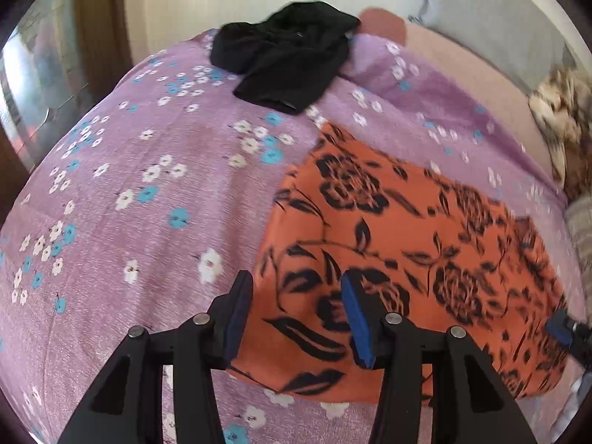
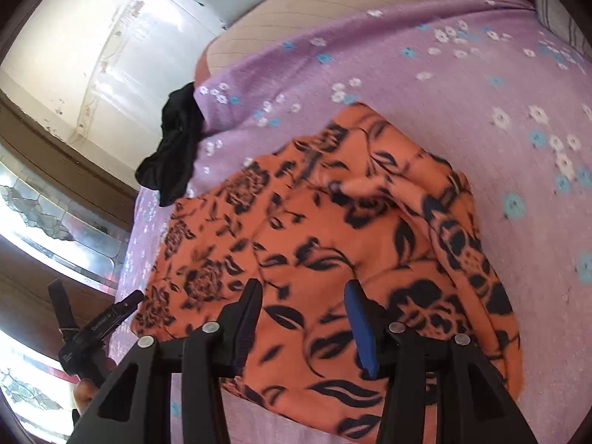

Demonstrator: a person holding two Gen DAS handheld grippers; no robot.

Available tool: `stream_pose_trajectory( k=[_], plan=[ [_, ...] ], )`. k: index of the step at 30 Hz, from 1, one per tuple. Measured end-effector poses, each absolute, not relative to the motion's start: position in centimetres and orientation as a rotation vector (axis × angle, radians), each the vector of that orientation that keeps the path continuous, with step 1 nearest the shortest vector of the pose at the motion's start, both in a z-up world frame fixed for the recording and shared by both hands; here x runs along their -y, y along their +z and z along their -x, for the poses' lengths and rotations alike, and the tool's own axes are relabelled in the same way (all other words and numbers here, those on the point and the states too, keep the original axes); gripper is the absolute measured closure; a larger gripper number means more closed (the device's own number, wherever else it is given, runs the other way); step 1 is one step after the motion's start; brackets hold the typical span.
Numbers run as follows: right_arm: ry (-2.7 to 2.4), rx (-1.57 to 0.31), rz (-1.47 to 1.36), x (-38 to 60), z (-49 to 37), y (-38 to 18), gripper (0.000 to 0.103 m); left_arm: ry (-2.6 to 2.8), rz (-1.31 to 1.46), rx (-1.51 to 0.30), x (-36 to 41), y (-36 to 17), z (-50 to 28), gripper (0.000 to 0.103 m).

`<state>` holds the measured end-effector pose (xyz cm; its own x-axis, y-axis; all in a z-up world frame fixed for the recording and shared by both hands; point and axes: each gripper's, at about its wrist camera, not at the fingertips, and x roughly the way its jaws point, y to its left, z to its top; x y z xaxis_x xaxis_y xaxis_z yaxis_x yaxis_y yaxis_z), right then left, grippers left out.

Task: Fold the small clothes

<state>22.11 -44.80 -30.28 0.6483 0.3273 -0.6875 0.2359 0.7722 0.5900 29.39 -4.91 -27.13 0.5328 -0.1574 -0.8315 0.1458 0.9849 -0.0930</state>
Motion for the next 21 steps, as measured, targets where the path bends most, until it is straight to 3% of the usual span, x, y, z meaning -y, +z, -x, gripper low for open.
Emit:
stream_pose_trajectory(
  k=[3,5,8,12,18,21],
  plan=[
    [0.007,-0.896,-0.639,44.5,-24.7,-30.9,0.053,-0.14,-0.127,-0.998,6.3,-28.8,-29.1,0.045],
    [-0.069,-0.88,-0.535,45.3,-26.8,-31.0,0.054,-0.111,-0.159,-1.021,6.2,-29.8,-29.5,0.032],
    [-0.263,-0.811,-0.486,49.1,-27.9,-30.7,0.057,-0.096,-0.118,-1.05,4.9,-30.1,-30.1,0.02],
    [-0.53,-0.693,-0.577,55.0,-23.0,-29.6,0.056,-0.105,-0.089,-1.077,4.3,-30.3,-30.6,0.016],
    [-0.358,-0.673,-0.781,55.2,-15.8,-28.2,0.054,-0.084,-0.052,-1.093,3.8,-29.5,-30.5,0.016],
    [-0.197,-0.658,-0.931,53.3,-13.2,-27.9,0.04,-0.085,0.035,-1.103,2.3,-28.6,-29.5,0.017]
  ],
)
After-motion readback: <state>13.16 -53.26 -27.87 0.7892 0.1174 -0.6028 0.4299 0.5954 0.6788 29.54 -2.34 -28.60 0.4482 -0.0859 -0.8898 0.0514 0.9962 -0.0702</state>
